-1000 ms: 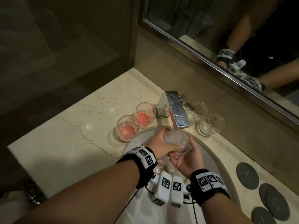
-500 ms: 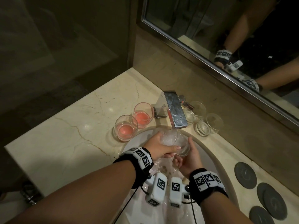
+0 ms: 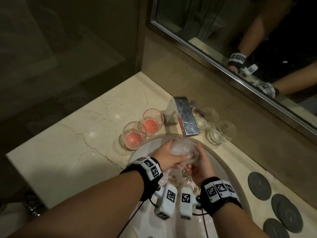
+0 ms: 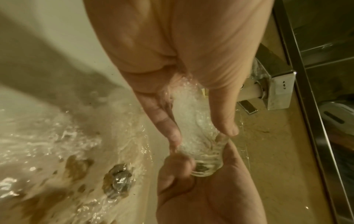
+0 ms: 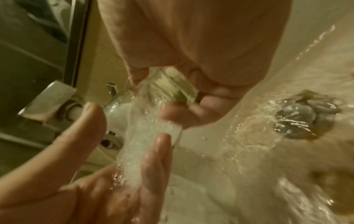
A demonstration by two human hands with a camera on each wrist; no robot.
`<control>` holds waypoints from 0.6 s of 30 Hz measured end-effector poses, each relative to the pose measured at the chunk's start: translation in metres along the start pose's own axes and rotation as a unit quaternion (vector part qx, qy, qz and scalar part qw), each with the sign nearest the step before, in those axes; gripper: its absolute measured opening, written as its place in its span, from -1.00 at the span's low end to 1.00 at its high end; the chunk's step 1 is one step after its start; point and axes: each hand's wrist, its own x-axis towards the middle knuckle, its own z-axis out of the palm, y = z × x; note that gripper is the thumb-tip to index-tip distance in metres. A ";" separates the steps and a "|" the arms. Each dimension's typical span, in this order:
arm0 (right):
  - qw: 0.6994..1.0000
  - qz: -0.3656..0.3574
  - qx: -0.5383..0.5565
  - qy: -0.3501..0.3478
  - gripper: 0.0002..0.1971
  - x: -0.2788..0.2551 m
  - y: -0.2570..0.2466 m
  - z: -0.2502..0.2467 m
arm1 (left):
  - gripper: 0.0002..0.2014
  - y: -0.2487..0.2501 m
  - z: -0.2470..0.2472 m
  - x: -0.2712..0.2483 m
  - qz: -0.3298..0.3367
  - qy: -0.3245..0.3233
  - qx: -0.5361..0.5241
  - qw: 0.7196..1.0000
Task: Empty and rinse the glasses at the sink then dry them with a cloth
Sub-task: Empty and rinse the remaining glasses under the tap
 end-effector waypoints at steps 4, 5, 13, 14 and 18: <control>0.956 -0.134 -0.195 0.171 -0.37 -0.007 -0.003 -0.005 | -0.20 -0.007 -0.001 -0.009 -0.044 0.032 0.079 0.995; 0.943 -0.164 -0.217 0.192 -0.33 -0.011 -0.005 -0.006 | -0.17 -0.009 -0.001 -0.011 -0.057 0.043 0.077 0.994; 0.864 -0.268 -0.368 0.215 -0.36 -0.048 -0.027 -0.002 | -0.31 -0.014 0.003 -0.028 -0.090 0.026 0.070 0.993; 0.854 -0.279 -0.382 0.217 -0.37 -0.054 -0.029 0.000 | -0.32 -0.014 0.003 -0.030 -0.089 0.023 0.072 0.993; 0.822 -0.307 -0.422 0.230 -0.36 -0.077 -0.034 0.012 | -0.38 -0.010 0.002 -0.045 -0.086 0.008 0.082 0.993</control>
